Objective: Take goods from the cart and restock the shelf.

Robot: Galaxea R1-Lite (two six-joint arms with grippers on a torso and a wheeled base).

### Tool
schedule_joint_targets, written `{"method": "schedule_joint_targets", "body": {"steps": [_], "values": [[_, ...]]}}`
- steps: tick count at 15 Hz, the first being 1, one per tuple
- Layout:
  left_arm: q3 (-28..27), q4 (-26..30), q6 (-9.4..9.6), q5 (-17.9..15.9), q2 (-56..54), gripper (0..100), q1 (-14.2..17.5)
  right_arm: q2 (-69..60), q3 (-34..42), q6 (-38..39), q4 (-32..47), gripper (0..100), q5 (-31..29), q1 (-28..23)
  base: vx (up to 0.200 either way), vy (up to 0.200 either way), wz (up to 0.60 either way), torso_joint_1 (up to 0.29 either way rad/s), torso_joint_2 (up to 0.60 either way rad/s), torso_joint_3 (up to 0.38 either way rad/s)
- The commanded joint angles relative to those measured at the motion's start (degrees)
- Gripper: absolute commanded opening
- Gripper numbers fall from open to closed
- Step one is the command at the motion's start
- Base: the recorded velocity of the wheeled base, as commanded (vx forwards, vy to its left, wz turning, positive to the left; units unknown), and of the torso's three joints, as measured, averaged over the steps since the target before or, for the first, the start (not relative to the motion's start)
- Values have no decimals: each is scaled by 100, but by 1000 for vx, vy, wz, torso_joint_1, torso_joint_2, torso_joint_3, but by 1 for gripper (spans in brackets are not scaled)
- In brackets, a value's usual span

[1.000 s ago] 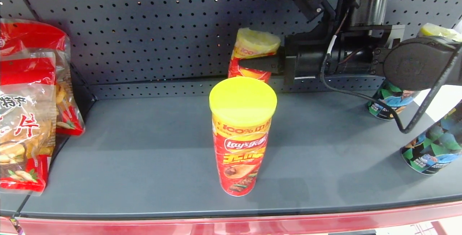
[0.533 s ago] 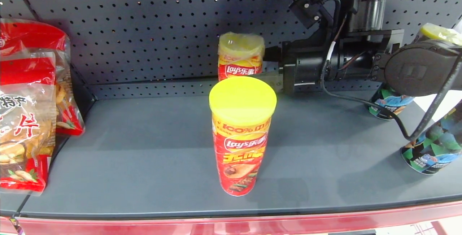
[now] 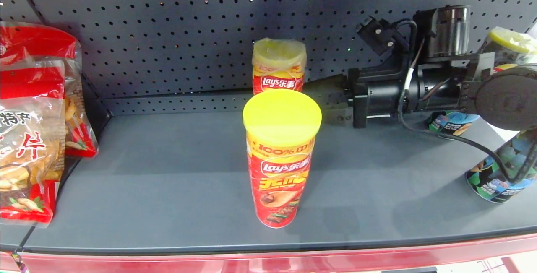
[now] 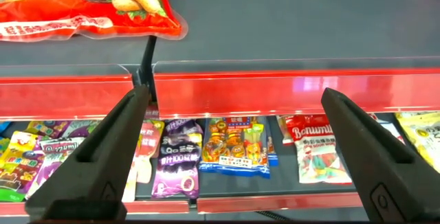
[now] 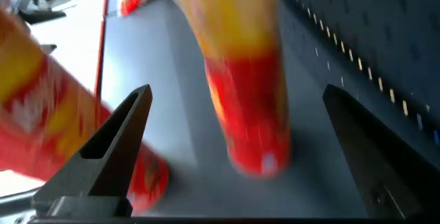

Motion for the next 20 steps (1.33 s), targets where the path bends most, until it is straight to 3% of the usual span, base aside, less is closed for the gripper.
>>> {"method": "schedule_joint_targets", "body": {"steps": [1, 8, 20], "values": [[0, -1, -2, 1, 9, 100, 2, -518, 529, -1, -32, 100, 15, -290, 0, 0, 0, 0, 0, 0], [0, -1, -2, 1, 9, 100, 2, -808, 1039, -53, -41, 100, 94, -131, 0, 0, 0, 0, 0, 0], [0, -1, -2, 1, 9, 100, 2, -852, 1118, -89, -23, 100, 42, 141, 0, 0, 0, 0, 0, 0]]}}
